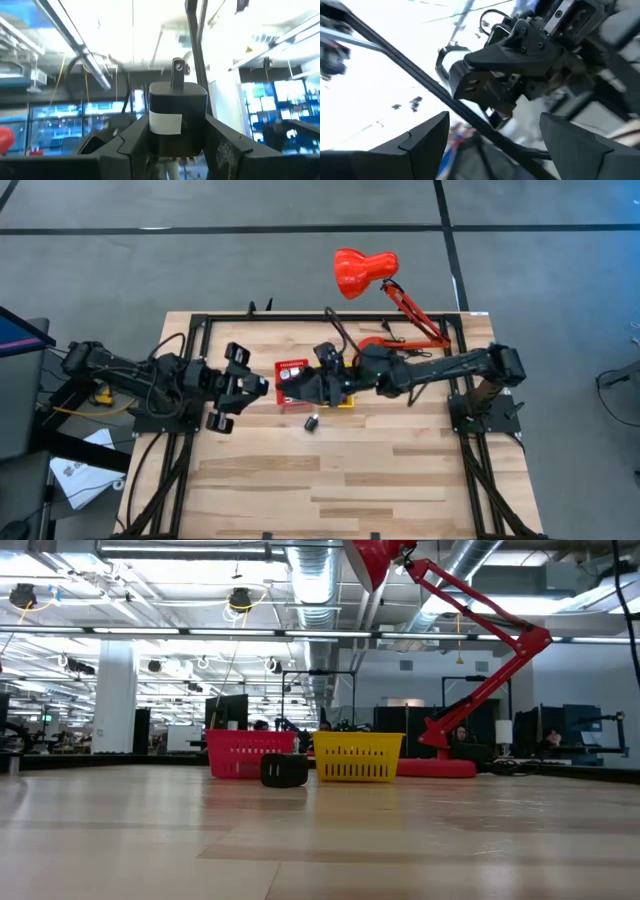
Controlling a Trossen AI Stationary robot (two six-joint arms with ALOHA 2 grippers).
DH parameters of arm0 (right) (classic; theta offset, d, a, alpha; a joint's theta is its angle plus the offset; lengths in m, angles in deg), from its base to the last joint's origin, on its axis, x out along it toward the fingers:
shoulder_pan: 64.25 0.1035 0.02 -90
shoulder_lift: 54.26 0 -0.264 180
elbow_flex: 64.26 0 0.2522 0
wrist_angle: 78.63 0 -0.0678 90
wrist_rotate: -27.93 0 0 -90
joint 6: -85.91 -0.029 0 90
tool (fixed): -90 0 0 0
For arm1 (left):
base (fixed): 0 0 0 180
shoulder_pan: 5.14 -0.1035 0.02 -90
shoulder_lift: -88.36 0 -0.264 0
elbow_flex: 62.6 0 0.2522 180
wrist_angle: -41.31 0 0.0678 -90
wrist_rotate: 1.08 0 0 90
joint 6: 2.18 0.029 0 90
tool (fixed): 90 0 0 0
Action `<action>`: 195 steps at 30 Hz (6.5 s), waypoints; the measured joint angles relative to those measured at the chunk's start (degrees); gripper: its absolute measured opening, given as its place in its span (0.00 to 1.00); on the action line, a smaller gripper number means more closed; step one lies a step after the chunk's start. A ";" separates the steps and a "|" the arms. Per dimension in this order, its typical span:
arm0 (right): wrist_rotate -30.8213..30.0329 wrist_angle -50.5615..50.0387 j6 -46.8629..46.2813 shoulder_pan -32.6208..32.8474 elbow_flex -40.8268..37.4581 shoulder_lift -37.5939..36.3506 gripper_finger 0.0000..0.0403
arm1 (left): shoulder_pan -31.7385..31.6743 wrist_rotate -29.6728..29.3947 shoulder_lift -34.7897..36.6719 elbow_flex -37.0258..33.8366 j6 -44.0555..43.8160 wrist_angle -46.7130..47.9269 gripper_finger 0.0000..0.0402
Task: Pick & Place Office items
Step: Put the bottom black charger adapter into the red basket
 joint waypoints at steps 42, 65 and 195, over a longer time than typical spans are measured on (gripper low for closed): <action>12.01 13.15 -6.92 -2.74 8.70 10.17 0.37 | -1.33 1.19 -0.84 0.11 -2.49 5.38 0.37; 14.60 13.64 -7.38 -3.06 8.90 9.84 0.35 | -0.98 0.97 0.74 -0.08 -5.54 11.71 0.69; -24.45 -36.04 30.89 3.73 -31.11 -26.70 0.92 | -23.54 -3.00 -32.18 22.59 -12.86 90.21 0.37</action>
